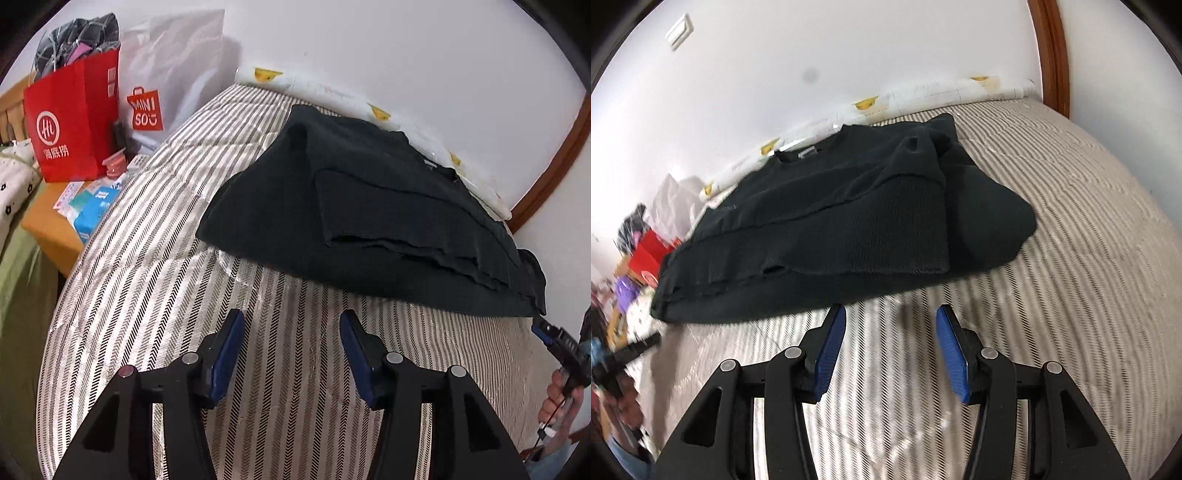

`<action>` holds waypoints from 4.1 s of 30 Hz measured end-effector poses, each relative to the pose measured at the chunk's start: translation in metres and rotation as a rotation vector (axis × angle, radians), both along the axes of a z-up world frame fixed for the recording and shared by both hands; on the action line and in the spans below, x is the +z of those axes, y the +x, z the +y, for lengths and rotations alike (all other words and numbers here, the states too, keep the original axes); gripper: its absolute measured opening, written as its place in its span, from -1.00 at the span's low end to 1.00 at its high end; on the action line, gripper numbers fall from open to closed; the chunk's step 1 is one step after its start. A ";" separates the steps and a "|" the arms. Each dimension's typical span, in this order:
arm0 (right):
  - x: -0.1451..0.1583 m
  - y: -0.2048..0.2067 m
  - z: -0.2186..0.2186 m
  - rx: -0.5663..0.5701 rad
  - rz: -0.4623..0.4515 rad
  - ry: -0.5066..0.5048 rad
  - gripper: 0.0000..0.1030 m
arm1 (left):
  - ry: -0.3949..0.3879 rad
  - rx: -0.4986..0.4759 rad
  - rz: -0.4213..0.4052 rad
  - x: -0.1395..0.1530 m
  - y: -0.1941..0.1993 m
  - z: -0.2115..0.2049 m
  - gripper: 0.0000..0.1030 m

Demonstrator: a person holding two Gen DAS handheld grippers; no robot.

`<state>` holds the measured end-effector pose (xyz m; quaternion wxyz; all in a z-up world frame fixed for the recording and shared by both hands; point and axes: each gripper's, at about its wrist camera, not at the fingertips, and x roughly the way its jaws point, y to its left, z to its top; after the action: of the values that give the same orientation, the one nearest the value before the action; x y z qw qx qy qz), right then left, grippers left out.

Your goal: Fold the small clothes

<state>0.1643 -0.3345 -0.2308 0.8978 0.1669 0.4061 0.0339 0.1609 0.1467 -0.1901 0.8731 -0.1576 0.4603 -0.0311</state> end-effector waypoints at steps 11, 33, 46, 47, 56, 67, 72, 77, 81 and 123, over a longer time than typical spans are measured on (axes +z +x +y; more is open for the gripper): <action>-0.011 0.020 -0.010 -0.123 0.011 0.111 0.09 | -0.043 0.002 -0.023 -0.003 0.018 -0.005 0.08; -0.011 0.049 -0.022 -0.178 -0.027 0.200 -0.44 | -0.048 0.020 -0.075 0.002 0.052 -0.011 -0.65; 0.002 0.009 -0.028 -0.125 -0.054 0.175 -0.79 | -0.082 0.034 -0.092 0.016 0.009 -0.004 -0.84; 0.002 0.003 -0.029 -0.120 -0.049 0.175 -0.79 | -0.077 0.029 -0.091 0.017 0.003 -0.005 -0.84; 0.004 -0.052 -0.034 -0.095 -0.029 0.130 -0.80 | -0.042 -0.005 -0.090 0.021 -0.054 -0.019 -0.84; 0.000 -0.097 -0.041 -0.130 -0.020 0.115 -0.75 | -0.011 -0.026 -0.069 0.017 -0.083 -0.029 -0.83; 0.004 -0.105 -0.037 -0.138 0.006 0.058 -0.55 | 0.008 -0.059 -0.037 0.014 -0.091 -0.029 -0.67; 0.013 -0.119 -0.018 -0.095 0.027 -0.161 -0.51 | 0.049 -0.135 -0.057 0.015 -0.109 -0.036 -0.65; 0.022 -0.133 0.004 0.017 -0.009 -0.208 -0.51 | 0.022 -0.209 -0.098 0.025 -0.117 -0.045 -0.65; 0.025 0.046 -0.010 -0.091 -0.002 -0.095 -0.76 | 0.063 -0.176 -0.146 0.051 0.053 -0.066 -0.65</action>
<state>0.2100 -0.3447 -0.2056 0.9057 0.1424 0.3983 -0.0259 0.2135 0.0807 -0.1393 0.9027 -0.0863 0.4082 -0.1048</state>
